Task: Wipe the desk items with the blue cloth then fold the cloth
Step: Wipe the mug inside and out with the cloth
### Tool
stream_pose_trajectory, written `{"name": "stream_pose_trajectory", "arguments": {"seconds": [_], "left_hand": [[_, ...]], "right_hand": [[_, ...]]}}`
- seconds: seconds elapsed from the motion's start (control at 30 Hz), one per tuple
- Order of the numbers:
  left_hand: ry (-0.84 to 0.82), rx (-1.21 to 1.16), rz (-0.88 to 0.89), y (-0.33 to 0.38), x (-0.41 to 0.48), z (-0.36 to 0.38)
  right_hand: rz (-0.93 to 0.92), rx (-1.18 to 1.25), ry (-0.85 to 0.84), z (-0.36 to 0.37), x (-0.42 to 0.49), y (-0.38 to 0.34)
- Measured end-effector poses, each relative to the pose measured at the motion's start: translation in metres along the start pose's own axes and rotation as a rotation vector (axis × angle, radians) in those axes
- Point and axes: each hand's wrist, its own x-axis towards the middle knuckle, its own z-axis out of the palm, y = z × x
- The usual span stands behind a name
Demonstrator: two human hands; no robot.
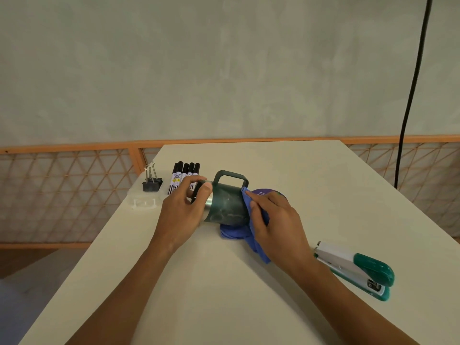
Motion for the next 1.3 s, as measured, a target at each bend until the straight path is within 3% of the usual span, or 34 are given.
{"name": "stream_pose_trajectory", "arguments": {"seconds": [0.37,0.7,1.07,1.3], "left_hand": [[-0.027,0.101,0.174,0.0,-0.003,0.005],[0.035,0.068,0.118,0.002,-0.006,0.009],[0.097,-0.089,-0.004,0.011,-0.009,0.006],[0.121,-0.226,-0.107,0.016,-0.015,0.018]], "right_hand": [[-0.111,0.084,0.051,0.021,0.005,-0.036],[-0.247,-0.051,0.037,0.022,-0.004,-0.04],[-0.064,0.042,0.132,0.002,0.008,-0.014],[-0.272,-0.033,0.093,0.017,-0.004,-0.051]]}}
